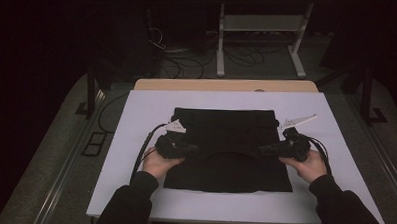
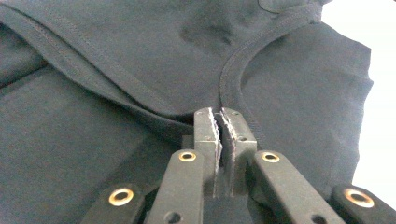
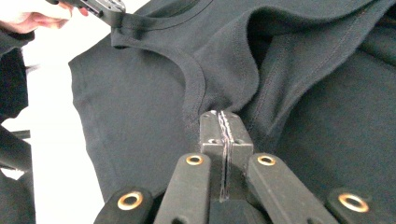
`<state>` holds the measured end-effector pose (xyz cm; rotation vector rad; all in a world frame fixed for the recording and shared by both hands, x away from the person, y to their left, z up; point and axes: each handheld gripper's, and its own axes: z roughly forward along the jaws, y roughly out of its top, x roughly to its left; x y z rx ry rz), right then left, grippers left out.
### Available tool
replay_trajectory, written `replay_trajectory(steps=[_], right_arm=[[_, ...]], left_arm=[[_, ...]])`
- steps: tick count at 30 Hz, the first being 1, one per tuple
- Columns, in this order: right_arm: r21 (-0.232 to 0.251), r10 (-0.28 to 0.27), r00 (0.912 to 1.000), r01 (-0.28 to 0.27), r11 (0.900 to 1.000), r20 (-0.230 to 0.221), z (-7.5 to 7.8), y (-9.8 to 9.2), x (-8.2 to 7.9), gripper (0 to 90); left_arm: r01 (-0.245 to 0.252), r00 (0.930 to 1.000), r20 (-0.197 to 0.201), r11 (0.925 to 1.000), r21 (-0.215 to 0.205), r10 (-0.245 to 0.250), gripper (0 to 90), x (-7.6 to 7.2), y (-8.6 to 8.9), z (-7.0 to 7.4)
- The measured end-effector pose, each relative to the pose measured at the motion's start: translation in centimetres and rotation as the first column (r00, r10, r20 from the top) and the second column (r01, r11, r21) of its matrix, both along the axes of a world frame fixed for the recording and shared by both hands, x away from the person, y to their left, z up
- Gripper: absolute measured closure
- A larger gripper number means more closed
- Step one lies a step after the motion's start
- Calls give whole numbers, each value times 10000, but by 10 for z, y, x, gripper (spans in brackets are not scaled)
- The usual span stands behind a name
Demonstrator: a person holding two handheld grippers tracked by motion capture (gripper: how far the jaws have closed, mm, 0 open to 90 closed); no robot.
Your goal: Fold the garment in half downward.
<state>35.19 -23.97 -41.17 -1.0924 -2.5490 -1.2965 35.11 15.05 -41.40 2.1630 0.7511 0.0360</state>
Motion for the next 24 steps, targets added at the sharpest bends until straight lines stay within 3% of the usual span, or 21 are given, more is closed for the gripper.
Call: replay_trajectory(steps=[24], right_arm=[[170,456,9983,-450,9988,-353,-5,-4,-34,878]], left_arm=[[532,9984,-209,9980,342,-525,839,-31,0,0]])
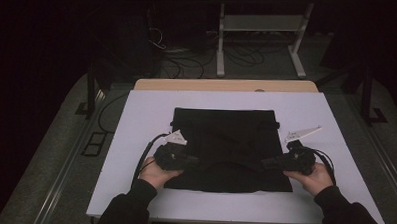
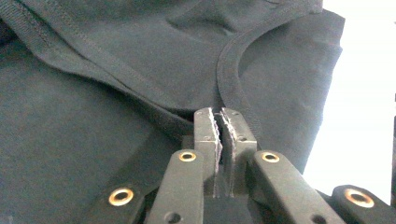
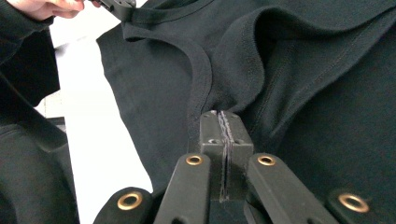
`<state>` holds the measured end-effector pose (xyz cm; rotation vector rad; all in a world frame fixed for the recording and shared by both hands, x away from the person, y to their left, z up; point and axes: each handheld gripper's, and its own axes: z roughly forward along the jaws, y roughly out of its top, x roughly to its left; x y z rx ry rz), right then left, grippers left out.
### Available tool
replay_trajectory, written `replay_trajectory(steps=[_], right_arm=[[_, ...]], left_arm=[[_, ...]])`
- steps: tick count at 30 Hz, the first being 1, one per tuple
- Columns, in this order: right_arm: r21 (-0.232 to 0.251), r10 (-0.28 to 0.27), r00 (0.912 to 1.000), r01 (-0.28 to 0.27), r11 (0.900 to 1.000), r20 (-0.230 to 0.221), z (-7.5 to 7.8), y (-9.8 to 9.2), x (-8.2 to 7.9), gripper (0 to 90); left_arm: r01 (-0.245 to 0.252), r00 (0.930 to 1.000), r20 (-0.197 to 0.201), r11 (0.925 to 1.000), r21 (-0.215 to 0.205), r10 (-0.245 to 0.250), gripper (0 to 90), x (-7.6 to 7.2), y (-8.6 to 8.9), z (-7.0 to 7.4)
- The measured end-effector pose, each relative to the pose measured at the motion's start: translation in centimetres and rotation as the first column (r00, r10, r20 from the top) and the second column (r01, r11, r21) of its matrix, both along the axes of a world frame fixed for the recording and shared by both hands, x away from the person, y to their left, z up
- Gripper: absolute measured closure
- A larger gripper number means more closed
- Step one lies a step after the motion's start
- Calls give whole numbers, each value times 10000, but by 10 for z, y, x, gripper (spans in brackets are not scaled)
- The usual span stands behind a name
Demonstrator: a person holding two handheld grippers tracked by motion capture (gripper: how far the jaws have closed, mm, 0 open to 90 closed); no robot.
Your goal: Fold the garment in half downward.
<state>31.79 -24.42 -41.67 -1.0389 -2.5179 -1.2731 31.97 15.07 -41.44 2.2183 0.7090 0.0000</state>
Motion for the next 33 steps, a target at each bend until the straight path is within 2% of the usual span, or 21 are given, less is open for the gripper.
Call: replay_trajectory(steps=[7,15,25,33], right_arm=[[-17,292,9995,-292,9996,-100,0,0,-11,878],[51,410,9991,-410,9991,-129,1,-2,-21,878],[-10,715,9972,-716,9974,-212,0,1,-31,878],[-39,828,9960,-830,9965,-346,-1,0,-38,877]], left_arm=[[209,9997,-88,9997,87,-208,840,-11,2,0],[262,9995,-172,9997,-6,-262,840,-19,5,0],[389,9989,-268,9992,79,-386,839,-29,7,0],[551,9974,-487,9980,300,-536,839,-35,7,-4]])
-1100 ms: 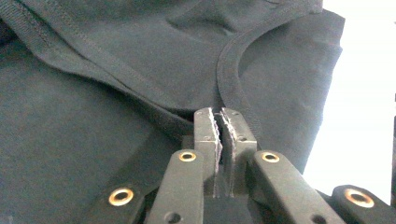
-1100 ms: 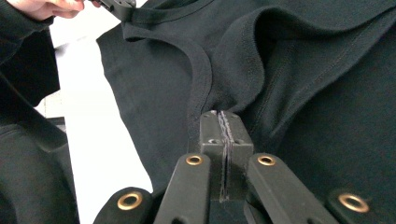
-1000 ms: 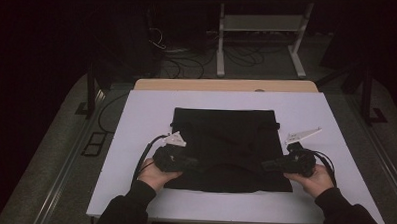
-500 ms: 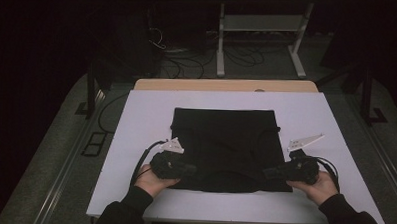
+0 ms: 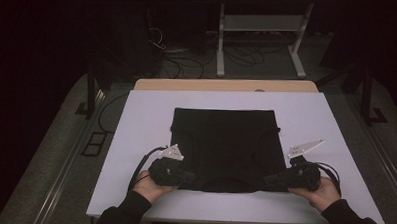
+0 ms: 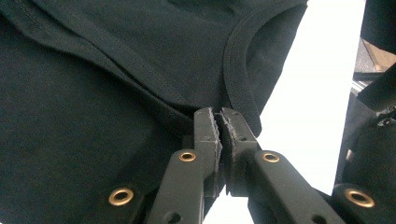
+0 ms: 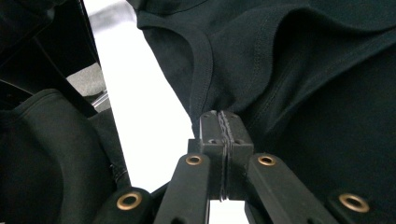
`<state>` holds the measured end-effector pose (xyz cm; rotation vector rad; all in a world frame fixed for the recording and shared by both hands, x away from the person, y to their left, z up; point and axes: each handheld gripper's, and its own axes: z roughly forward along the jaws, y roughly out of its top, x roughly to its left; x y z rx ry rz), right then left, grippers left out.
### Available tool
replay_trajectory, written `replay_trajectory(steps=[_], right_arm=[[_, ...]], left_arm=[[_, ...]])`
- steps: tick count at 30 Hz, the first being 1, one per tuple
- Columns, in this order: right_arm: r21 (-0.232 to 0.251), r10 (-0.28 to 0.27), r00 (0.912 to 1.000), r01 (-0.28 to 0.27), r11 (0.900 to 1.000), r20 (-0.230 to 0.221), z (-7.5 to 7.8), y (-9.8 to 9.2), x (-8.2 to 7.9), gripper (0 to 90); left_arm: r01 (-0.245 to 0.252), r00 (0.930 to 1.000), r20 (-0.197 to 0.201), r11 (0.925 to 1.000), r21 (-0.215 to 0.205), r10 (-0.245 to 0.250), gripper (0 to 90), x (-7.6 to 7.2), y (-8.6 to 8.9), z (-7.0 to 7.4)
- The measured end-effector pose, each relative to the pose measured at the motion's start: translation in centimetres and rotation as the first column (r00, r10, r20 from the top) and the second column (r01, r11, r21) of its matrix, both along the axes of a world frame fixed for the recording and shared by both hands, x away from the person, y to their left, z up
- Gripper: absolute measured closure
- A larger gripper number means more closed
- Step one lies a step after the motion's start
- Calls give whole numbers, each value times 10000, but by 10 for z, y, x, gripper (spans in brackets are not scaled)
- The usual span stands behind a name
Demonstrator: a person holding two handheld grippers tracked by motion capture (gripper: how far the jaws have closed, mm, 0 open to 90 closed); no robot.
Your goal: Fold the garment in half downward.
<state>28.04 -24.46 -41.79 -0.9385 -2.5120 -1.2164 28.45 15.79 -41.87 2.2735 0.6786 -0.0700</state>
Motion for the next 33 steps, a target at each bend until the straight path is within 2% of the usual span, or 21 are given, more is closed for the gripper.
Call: replay_trajectory(steps=[22,33], right_arm=[[-332,260,9993,-269,9991,-282,-5,3,-4,873],[-364,222,9988,-238,9991,-433,-5,3,-4,839]], left_arm=[[237,9988,-426,9993,295,-224,837,-4,-1,-4],[108,9991,-408,9997,239,-98,823,-4,1,-4]])
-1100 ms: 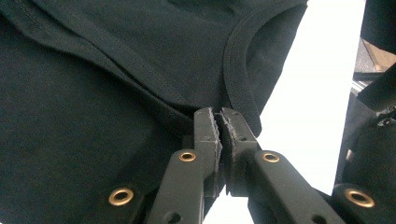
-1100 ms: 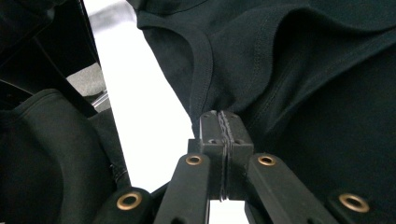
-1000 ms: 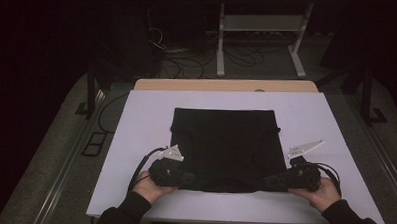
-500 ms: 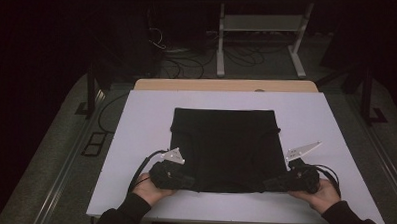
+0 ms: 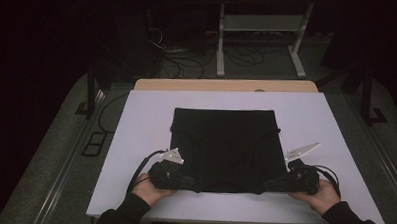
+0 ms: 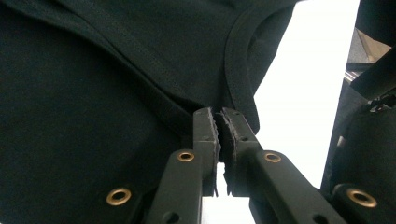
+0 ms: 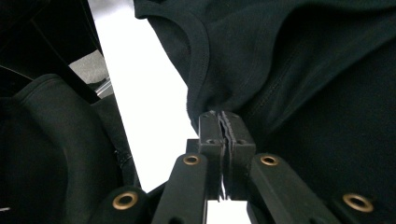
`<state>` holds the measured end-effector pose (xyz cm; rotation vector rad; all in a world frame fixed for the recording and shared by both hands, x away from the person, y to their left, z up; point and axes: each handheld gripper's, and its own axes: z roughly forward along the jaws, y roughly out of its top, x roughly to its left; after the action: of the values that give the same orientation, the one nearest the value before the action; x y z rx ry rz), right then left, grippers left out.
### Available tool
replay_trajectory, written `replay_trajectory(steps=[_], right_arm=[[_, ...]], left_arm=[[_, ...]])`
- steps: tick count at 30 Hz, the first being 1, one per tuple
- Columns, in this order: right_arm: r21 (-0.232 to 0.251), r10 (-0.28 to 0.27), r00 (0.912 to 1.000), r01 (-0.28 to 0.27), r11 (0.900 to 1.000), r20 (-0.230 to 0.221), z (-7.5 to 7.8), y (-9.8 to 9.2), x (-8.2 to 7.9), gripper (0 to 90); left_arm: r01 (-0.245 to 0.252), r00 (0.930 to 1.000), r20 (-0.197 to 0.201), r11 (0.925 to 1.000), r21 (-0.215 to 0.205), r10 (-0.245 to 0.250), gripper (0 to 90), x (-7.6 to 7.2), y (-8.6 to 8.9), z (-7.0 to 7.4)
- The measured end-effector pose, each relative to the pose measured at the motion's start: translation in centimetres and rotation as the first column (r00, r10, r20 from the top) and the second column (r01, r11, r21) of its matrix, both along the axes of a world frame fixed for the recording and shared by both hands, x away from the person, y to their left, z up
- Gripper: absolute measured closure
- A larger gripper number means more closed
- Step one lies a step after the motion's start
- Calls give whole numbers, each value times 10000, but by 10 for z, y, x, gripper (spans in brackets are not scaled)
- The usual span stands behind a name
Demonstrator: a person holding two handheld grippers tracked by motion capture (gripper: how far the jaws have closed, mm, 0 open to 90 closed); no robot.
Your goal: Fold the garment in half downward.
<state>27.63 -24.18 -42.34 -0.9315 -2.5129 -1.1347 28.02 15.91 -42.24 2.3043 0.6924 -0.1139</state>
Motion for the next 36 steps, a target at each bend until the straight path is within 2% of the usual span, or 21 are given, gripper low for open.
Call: replay_trajectory(steps=[10,17,20,22,26,29,32,36], right_arm=[[-67,-90,9998,91,9999,150,2,0,-1,779],[-74,-104,9995,107,9999,300,5,0,-2,724],[-62,-160,9991,163,9998,399,6,0,-2,683],[-42,-201,9989,203,9998,433,7,0,-2,627],[4,-296,9971,297,9996,703,9,1,-3,465],[-12,-528,9934,532,9986,1016,12,2,-4,334],[72,-758,9879,756,9971,1352,14,2,-5,246],[120,-941,9829,934,9956,1580,16,2,-5,187]], left_arm=[[-62,9999,137,9999,-117,63,760,-1,1,3],[-98,9998,160,9996,-253,102,680,-1,3,5],[-95,9998,148,9993,-374,100,616,-1,4,5],[-89,9998,148,9990,-434,95,563,-1,5,6],[-404,9990,166,9968,-687,416,478,-1,10,10],[-844,9961,134,9885,-1257,868,421,0,19,14],[-1110,9931,204,9832,-1452,1152,366,0,26,16],[-1373,9894,217,9749,-1752,1432,302,1,35,18]])
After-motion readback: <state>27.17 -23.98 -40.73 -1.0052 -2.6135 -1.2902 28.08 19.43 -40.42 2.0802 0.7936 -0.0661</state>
